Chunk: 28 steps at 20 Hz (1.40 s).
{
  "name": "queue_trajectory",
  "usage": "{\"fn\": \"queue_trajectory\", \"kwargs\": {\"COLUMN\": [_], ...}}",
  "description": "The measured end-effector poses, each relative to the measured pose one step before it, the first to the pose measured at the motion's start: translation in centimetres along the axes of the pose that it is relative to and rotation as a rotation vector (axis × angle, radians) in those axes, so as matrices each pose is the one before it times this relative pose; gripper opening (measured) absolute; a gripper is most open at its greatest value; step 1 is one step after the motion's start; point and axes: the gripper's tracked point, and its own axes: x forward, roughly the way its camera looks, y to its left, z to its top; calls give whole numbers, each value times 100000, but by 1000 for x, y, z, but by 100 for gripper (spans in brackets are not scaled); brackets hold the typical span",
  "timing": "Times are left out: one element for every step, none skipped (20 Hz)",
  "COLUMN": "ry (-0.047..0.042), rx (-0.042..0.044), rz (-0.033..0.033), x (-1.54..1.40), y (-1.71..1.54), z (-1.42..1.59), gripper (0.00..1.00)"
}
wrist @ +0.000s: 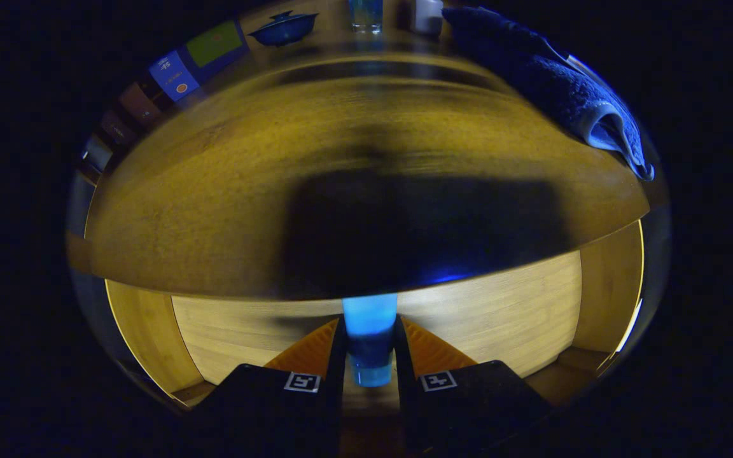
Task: Pull open the drawer, take out the items inside it, and place them on the countertop above the cabinet.
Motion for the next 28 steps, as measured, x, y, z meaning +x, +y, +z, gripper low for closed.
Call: {"fn": "queue_trajectory", "kwargs": {"ry": [270,-731,-1625,-2044,-1848,-1709,-1860,-1847,-1666,-1697,-1855,-2271,-2382,-2642,-2442,-2951,-2783,-2335,-2211,-2168,-2265,-1816,-1060,-362,334,1189,1637,1380], "rx": [205,404,227,-126,-404,-454,-207,326,444,519,548,448,99,133,-48,-267,-950,-984,-842,-559,-231,-847,-1315,-1022,-393,-248,537,578], "rz": [64,542,981,1317,1348,1316,1140,1147,1149,1186,1060,661,314,247,508,683,-204,-720,-617,-1157,-721,-676,-1011,-151,-304,-914,-477,-354], "x": [-231,-570,-671,-770,-1138,-1226,-1068,-1083,-1130,-1096,-1046,-920,-1028,-668,-675,-381,-111,-2,244,383,556,755,707,906,957,1062,1196,1078], "y": [-108,31,4,113,74,132,17,64,39,104,-269,-73,71,197,257,350,201,100,101,14,65,238,86,193,208,-34,74,43], "z": [-187,-73,40,17,-195,-118,-311,-155,-97,84,172,445,236,665,855,1181,1136,1186,1379,1391,1513,1221,1150,1019,822,269,252,156], "gripper": [42,42,42,42,42,42,42,42,42,42,42,42,42,42,42,42,42,42,42,42,42,42,41,41,41,42,42,42]}}
